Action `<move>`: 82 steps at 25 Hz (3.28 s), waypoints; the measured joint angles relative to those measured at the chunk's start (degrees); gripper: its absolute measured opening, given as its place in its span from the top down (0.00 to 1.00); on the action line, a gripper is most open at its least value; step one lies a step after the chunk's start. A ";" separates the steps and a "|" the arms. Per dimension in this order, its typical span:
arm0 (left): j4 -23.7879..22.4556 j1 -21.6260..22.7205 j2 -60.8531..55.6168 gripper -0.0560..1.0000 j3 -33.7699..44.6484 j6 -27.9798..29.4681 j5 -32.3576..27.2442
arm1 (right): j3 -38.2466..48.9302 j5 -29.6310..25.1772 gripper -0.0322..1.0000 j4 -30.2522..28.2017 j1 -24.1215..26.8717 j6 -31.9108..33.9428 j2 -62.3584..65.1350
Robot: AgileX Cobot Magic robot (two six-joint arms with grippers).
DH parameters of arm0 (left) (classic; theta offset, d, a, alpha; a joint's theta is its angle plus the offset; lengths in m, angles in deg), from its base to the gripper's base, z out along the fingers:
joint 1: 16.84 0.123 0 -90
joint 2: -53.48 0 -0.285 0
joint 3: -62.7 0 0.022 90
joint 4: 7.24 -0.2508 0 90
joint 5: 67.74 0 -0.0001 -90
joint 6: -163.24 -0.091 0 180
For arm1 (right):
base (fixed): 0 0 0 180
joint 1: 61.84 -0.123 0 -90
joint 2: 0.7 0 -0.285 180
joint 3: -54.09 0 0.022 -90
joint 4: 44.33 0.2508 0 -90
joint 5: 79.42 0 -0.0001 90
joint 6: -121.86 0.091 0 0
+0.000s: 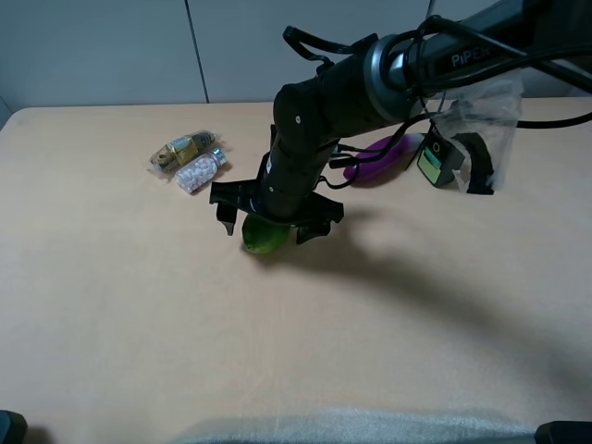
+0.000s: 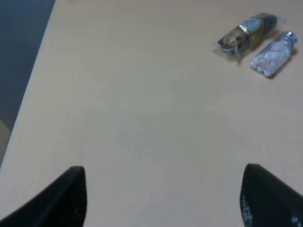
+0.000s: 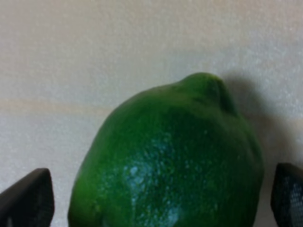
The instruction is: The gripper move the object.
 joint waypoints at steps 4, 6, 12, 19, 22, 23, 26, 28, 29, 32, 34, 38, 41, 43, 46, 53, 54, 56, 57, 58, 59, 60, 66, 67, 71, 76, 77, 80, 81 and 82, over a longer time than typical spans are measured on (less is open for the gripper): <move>0.00 0.00 0.00 0.25 0.00 0.00 0.00 | 0.00 0.05 0.40 -0.01 0.00 0.00 0.00; 0.00 0.00 0.00 0.25 0.00 0.00 0.00 | 0.00 0.18 0.45 -0.01 0.00 0.00 0.00; 0.00 0.00 0.00 0.25 0.00 0.00 0.00 | 0.00 0.20 0.48 -0.06 0.00 0.00 0.00; 0.00 0.00 0.00 0.25 0.00 0.00 0.00 | 0.00 0.20 0.48 -0.06 0.00 0.00 0.00; 0.00 0.00 0.00 0.25 0.00 0.00 0.00 | 0.00 0.20 0.48 -0.06 0.00 -0.76 0.00; 0.00 0.00 0.00 0.25 0.00 0.00 0.00 | 0.00 0.20 0.48 -0.06 0.00 -1.31 0.00; 0.00 0.00 0.00 0.25 0.00 0.00 0.00 | 0.00 0.20 0.48 -0.12 0.00 -3.23 0.19; 0.00 0.00 0.00 0.25 0.00 0.00 0.00 | 0.00 0.12 0.48 -0.38 0.00 -4.77 0.70; 0.00 0.00 0.00 0.25 0.00 0.00 0.00 | 0.00 0.13 0.48 -0.66 0.00 -5.58 1.22; 0.00 0.00 0.00 0.25 0.00 0.00 0.00 | 0.00 -0.83 0.48 -1.36 0.28 -7.75 2.81; 0.00 0.00 0.00 0.25 0.00 0.00 0.00 | 0.00 -1.80 0.48 -1.94 0.53 -9.10 3.56; 0.00 0.00 0.00 0.25 0.00 0.00 0.00 | 0.00 -3.65 0.48 -2.76 1.03 -13.95 4.71; 0.00 0.00 0.00 0.25 0.00 0.00 0.00 | 0.00 -4.10 0.48 -3.21 1.78 -18.64 5.98; 0.00 0.00 0.00 0.25 0.00 0.00 0.00 | 0.00 -4.30 0.48 -3.28 2.51 -22.23 7.03; 0.00 0.00 0.00 0.25 0.00 0.00 0.00 | 0.00 -5.52 0.48 -3.66 4.09 -27.79 8.82; 0.00 0.00 0.00 0.25 0.00 0.00 0.00 | -0.12 -6.14 0.48 -4.32 8.31 -39.53 12.26; 0.00 0.00 0.00 0.25 0.00 0.00 0.00 | -0.54 -6.43 0.48 -4.45 8.97 -40.73 12.62; 0.00 0.00 0.00 0.25 0.00 0.00 0.00 | -1.91 -8.07 0.48 -4.71 10.68 -42.71 12.89; 0.00 0.00 0.00 0.25 0.00 0.00 0.00 | -2.83 -8.96 0.48 -4.96 11.54 -43.64 12.89; 0.00 0.00 0.00 0.25 0.00 0.00 0.00 | -3.81 -10.00 0.48 -5.32 12.26 -44.31 12.89; 0.00 0.00 0.00 0.25 0.00 0.00 0.00 | -4.68 -11.05 0.48 -5.80 13.06 -44.96 12.89; 0.00 0.00 0.00 0.25 0.00 0.00 0.00 | -5.77 -12.07 0.48 -6.19 13.77 -45.68 12.89; 0.00 0.00 0.00 0.25 0.00 0.00 0.00 | -10.63 -17.59 0.48 -7.16 16.70 -53.57 12.89; 0.00 0.00 0.00 0.25 0.00 0.00 0.00 | -11.24 -18.69 0.48 -7.15 17.22 -55.35 12.89; 0.00 0.00 0.00 0.25 0.00 0.00 0.00 | -13.26 -20.66 0.48 -7.26 19.45 -59.38 12.89; 0.00 0.00 0.00 0.25 0.00 0.00 0.00 | -14.13 -22.85 0.48 -7.41 22.23 -59.84 12.89; 0.00 0.00 0.00 0.25 0.00 0.00 0.00 | -14.17 -24.06 0.48 -7.54 22.69 -59.84 12.89; 0.00 0.00 0.00 0.25 0.00 0.00 0.00 | -14.17 -27.47 0.48 -8.51 23.71 -59.84 12.89; 0.00 0.00 0.00 0.25 0.00 0.00 0.00 | -14.17 -28.45 0.48 -8.85 24.14 -59.67 12.89; 0.00 0.00 0.00 0.25 0.00 0.00 0.00 | -14.17 -29.13 0.48 -9.20 24.72 -59.23 12.89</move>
